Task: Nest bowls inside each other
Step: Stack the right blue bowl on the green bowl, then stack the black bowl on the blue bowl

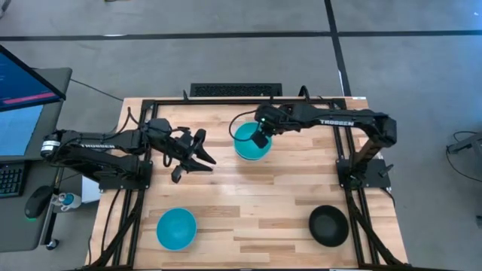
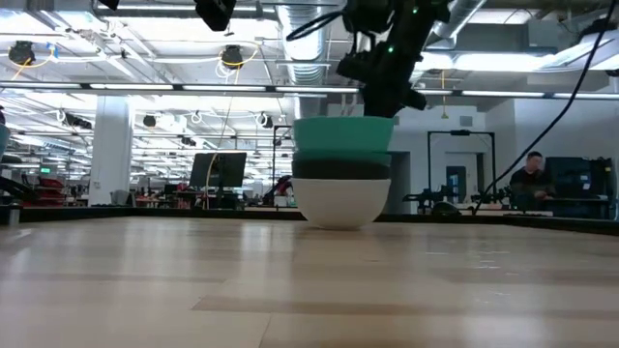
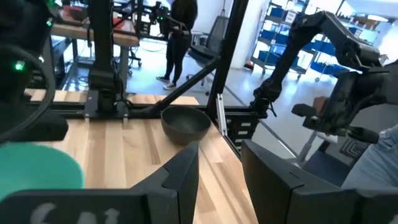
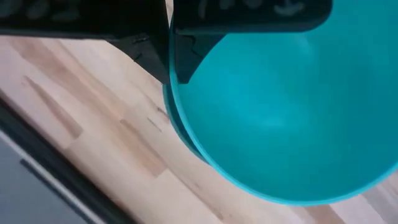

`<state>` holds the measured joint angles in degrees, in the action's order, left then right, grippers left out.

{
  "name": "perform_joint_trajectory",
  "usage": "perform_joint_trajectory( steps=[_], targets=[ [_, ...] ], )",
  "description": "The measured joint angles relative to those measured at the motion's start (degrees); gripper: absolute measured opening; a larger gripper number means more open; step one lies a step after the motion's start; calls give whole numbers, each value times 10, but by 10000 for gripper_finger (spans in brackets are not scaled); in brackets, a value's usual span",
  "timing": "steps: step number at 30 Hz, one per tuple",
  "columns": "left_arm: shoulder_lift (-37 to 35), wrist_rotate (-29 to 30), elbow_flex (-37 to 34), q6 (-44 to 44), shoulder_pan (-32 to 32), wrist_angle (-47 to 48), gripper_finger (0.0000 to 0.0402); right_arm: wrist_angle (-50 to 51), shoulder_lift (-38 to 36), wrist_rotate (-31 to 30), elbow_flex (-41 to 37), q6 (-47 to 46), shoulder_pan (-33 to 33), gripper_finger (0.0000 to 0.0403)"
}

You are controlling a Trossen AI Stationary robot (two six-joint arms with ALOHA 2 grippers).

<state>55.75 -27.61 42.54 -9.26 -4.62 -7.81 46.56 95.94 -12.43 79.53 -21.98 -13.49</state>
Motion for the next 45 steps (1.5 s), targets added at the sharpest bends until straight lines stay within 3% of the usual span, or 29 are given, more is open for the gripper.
perform_joint_trajectory(
  steps=[12, 30, 45],
  targets=[
    [0, 0, 0, 4, 0, 11, 112, -12, 45, 6, 0, 13, 0, 31],
    [0, 0, 0, -5, 0, 8, 112, -29, 42, 78, 0, 26, -5, 62],
    [0, 0, 0, -11, 0, 8, 112, -29, 25, 105, 0, 24, -9, 64]
  ],
)
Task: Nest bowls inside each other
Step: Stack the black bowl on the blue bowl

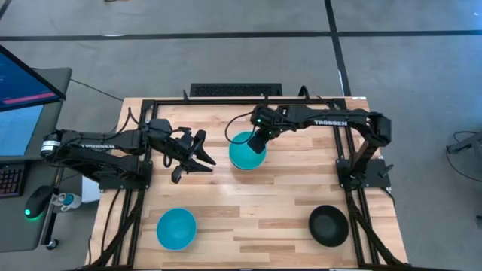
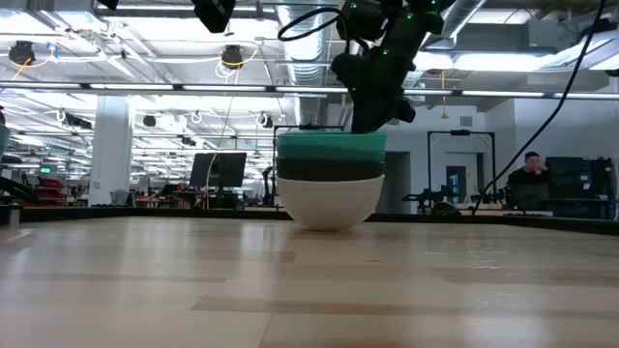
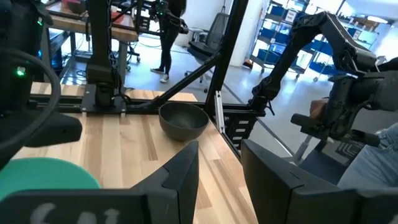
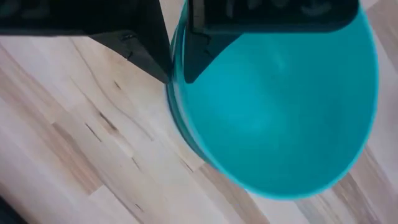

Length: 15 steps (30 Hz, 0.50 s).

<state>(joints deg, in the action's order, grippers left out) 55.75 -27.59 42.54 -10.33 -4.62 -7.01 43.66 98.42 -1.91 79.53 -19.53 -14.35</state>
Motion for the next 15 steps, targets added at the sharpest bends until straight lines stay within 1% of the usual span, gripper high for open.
perform_joint_trajectory(
  steps=[9, 12, 15],
  targets=[
    [0, 0, 0, 0, 0, 0, 112, 25, -42, 5, 0, -4, -28, 64],
    [0, 0, 0, 0, 0, 0, 112, 39, -59, 20, 0, -5, -35, 64],
    [0, 0, 0, 0, 0, 0, 112, 80, -82, 38, 0, -7, -32, 64]
  ],
)
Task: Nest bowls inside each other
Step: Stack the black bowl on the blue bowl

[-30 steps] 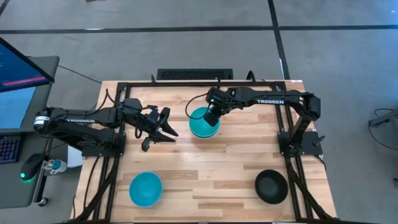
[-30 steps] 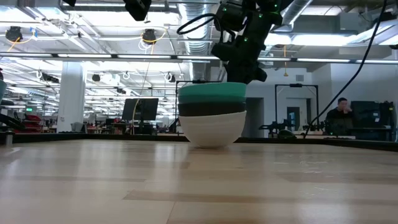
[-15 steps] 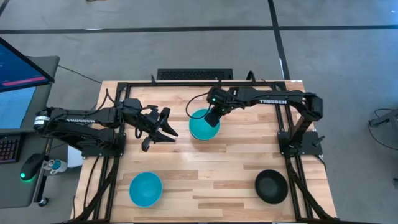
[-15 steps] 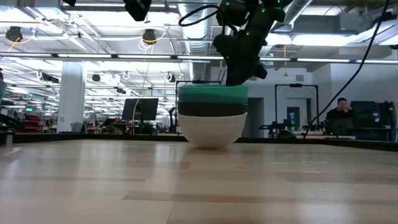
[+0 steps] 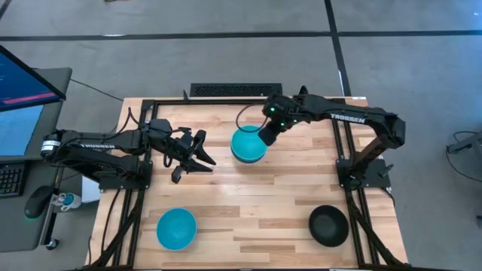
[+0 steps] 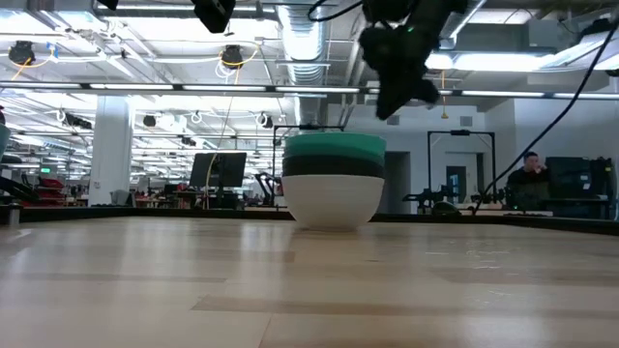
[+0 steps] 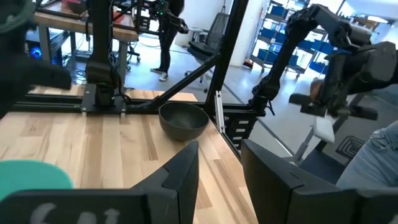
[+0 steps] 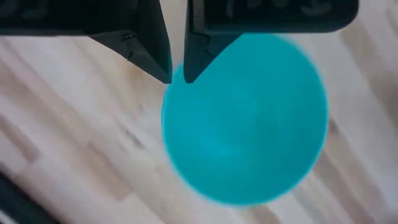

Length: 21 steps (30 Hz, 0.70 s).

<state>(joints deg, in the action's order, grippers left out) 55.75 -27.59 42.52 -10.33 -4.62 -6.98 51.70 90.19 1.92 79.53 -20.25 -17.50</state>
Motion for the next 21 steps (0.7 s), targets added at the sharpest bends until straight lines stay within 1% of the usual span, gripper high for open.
perform_joint_trajectory(
  steps=[3, 7, 13, 17, 21],
  targets=[
    [0, 4, 0, 0, 0, 0, 112, 57, -28, 12, 0, -7, 20, 64],
    [0, 11, 0, 0, 0, 3, 112, 121, -76, 10, 0, -20, 69, 64],
    [0, 15, 0, 6, 0, 3, 112, 163, -136, -22, 0, -96, 173, 64],
    [0, 15, 0, 6, 0, 3, 112, 197, -147, -36, -5, -141, 246, 64],
    [0, 20, 0, 5, 0, 2, 112, 203, -142, -37, -34, -140, 319, 64]
  ],
)
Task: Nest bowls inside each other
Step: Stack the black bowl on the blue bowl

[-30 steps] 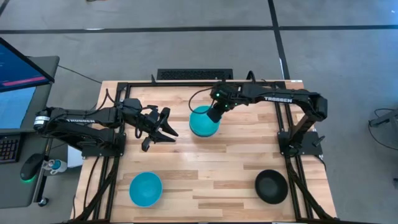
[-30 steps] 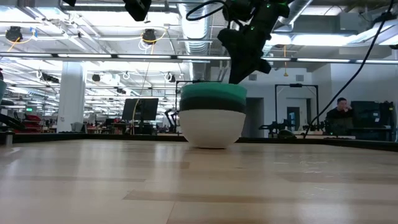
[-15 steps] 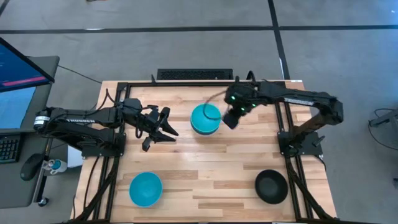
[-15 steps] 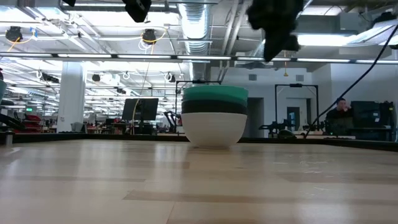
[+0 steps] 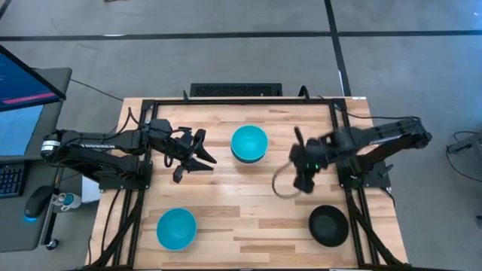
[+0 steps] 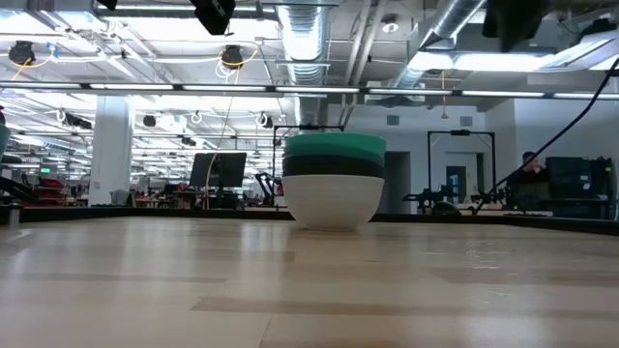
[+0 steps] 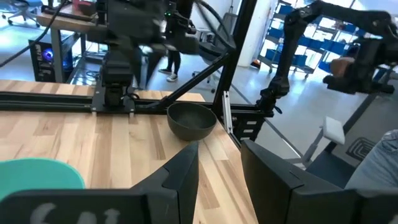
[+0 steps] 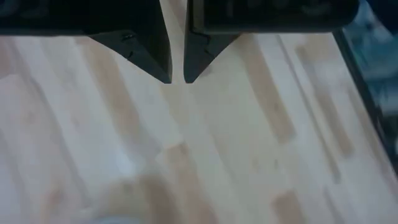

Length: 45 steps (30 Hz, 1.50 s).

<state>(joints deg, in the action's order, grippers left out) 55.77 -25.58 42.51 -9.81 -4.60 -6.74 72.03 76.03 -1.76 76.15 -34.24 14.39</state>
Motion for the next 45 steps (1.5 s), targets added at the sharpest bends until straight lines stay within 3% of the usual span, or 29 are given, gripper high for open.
perform_joint_trajectory(
  steps=[11, 21, 28, 36, 45],
  targets=[
    [0, 5, 0, -35, 1, -6, 112, 28, -38, -34, -109, -43, 143, 64],
    [5, 5, 0, -5, 49, -5, 112, 25, -143, -24, -113, -97, 271, 64],
    [9, -25, 0, 4, 54, 8, 112, 31, -148, -24, -113, -178, 359, 64],
    [9, -14, 0, 16, 48, 8, 112, 55, -90, -28, -126, -178, 399, 64],
    [9, -7, 0, -14, 45, -9, 112, -117, -78, -20, -240, -154, 385, 64]
  ],
)
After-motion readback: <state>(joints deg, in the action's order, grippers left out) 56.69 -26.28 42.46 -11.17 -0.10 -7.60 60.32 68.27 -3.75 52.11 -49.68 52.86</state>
